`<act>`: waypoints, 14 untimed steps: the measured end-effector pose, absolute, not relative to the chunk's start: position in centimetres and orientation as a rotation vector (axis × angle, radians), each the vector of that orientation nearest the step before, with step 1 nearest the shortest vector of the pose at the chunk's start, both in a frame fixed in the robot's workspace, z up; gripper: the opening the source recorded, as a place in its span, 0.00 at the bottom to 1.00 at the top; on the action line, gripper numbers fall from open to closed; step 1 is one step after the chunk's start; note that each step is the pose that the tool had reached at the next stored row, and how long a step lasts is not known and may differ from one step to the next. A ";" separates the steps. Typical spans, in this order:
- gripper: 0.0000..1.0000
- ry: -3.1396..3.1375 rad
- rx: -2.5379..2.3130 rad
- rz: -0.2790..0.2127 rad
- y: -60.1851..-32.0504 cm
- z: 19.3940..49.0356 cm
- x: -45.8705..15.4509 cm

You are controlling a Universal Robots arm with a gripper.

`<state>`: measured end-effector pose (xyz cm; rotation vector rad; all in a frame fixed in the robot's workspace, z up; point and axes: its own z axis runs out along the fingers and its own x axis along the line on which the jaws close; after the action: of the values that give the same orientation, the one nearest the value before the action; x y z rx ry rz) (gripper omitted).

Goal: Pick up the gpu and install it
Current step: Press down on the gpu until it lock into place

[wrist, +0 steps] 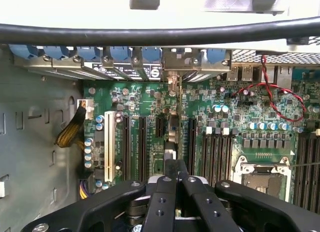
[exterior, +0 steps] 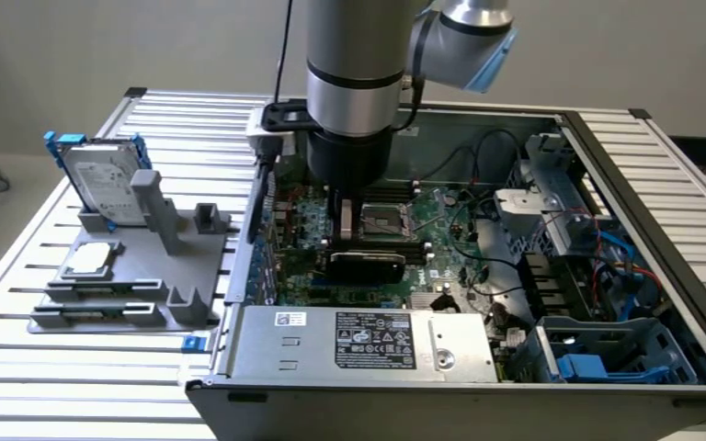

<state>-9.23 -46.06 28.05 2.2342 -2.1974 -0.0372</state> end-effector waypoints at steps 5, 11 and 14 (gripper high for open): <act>0.11 -2.200 2.237 -0.040 -45.8 27.6 -9.2; 0.11 -2.200 2.237 -0.041 -45.7 27.6 -9.2; 0.11 -2.200 2.237 -0.041 -45.6 27.6 -9.3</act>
<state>-9.29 -45.60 27.61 2.2369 -2.2001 -0.0409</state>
